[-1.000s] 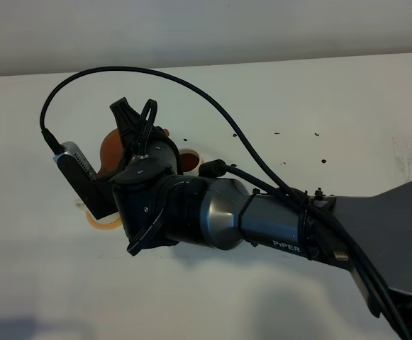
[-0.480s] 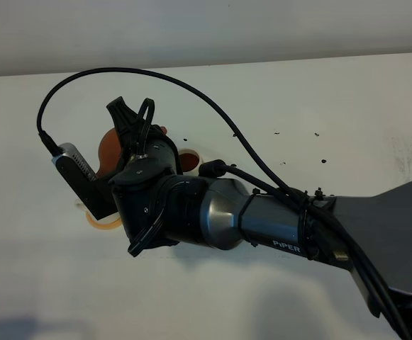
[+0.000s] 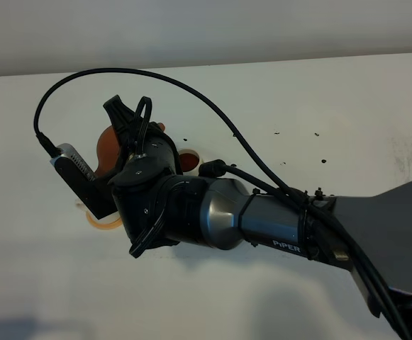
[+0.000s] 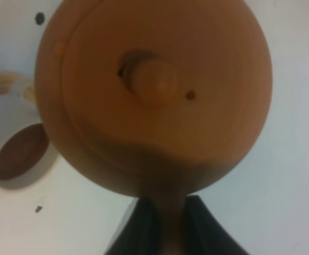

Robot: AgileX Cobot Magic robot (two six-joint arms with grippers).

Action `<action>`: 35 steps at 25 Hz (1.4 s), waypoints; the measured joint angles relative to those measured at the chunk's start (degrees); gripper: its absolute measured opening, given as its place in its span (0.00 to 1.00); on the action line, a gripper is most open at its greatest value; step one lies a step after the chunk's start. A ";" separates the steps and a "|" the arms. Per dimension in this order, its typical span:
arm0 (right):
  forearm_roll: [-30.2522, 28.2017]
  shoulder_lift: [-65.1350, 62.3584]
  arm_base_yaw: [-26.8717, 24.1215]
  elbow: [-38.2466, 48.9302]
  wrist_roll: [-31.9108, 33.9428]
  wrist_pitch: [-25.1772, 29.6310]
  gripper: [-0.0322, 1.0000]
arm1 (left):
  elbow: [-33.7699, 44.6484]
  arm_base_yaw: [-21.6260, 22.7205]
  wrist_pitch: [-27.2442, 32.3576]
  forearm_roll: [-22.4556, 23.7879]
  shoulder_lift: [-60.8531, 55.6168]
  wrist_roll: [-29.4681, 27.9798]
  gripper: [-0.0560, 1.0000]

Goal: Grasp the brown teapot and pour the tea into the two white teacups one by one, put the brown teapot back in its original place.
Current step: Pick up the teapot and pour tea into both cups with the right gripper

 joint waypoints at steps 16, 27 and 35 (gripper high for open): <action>-1.44 0.00 0.00 0.00 -1.03 -0.01 0.12 | 0.00 0.00 0.00 0.00 0.00 0.00 0.34; -2.10 0.00 0.00 0.00 -2.52 -0.17 0.12 | 0.00 0.00 0.00 0.00 0.00 -0.05 0.34; -3.12 0.00 0.00 0.00 -2.58 -0.17 0.12 | 0.00 0.00 0.00 0.00 0.00 -0.05 0.34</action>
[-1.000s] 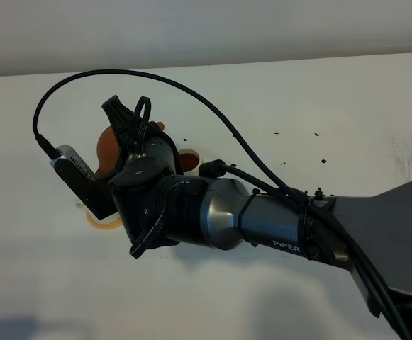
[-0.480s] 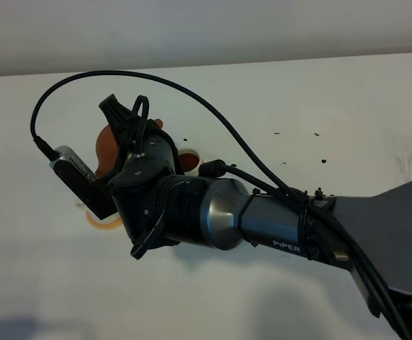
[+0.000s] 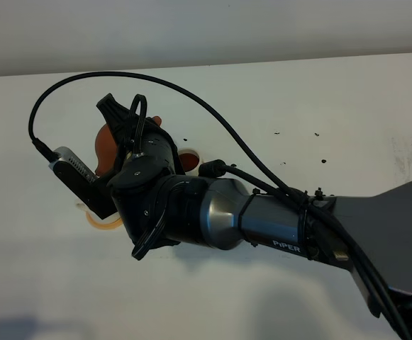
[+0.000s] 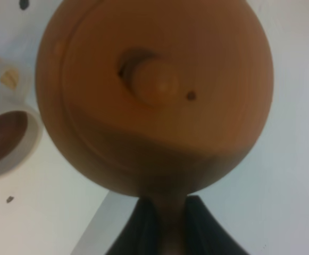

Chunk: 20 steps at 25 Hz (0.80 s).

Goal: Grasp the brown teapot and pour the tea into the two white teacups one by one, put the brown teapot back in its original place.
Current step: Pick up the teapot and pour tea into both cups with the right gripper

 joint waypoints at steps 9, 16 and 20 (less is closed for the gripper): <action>-0.10 0.00 0.00 0.00 -0.29 -0.05 0.12 | 0.00 0.00 0.00 0.00 0.00 0.00 0.34; -0.25 0.00 0.00 0.00 -1.34 -0.44 0.12 | 0.00 0.00 0.00 0.00 0.00 0.00 0.34; -0.48 0.00 0.00 0.00 -1.48 -0.49 0.12 | 0.00 0.00 0.00 0.00 0.00 0.00 0.34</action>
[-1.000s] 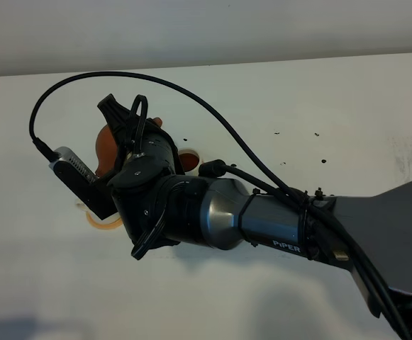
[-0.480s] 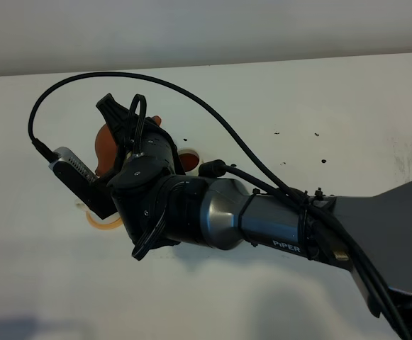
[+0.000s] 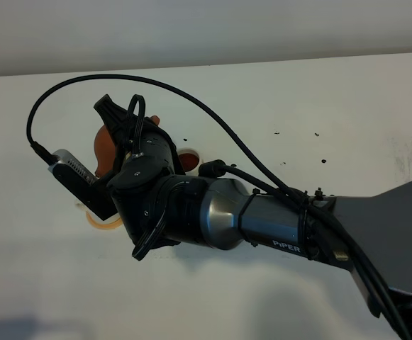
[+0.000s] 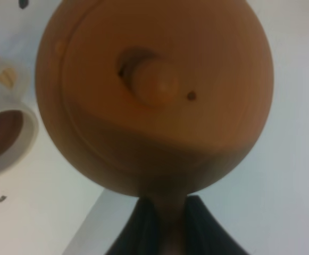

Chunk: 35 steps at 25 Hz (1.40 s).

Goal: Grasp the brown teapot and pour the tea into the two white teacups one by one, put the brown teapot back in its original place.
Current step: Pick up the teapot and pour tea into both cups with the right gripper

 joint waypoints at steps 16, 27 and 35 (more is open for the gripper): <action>-1.04 0.00 0.00 0.00 -1.03 -0.06 0.12 | 0.00 0.00 0.00 0.00 0.00 0.09 0.34; -1.21 0.00 0.00 0.00 -1.30 -0.13 0.12 | 0.00 0.00 0.00 0.00 0.00 0.09 0.34; -1.27 0.00 0.00 0.00 -1.37 -0.13 0.12 | 0.00 0.00 0.00 0.00 0.00 0.04 0.34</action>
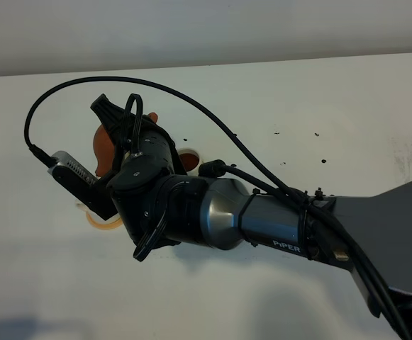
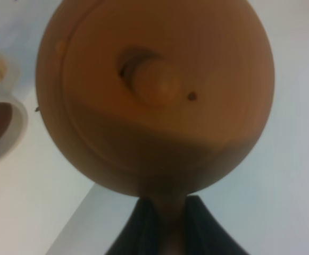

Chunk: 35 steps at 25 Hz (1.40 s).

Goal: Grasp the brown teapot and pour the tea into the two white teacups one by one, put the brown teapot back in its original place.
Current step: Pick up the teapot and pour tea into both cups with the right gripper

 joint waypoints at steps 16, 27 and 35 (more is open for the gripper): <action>8.06 0.00 0.00 0.00 2.67 -0.12 0.12 | 0.00 0.00 0.00 0.00 0.00 0.00 0.34; 24.25 -0.11 -1.16 -2.35 16.02 1.05 0.12 | 0.00 0.00 0.00 0.00 0.00 0.00 0.34; 48.05 -4.91 -4.19 -4.62 20.29 7.53 0.12 | 0.00 0.00 0.00 0.00 0.00 0.00 0.34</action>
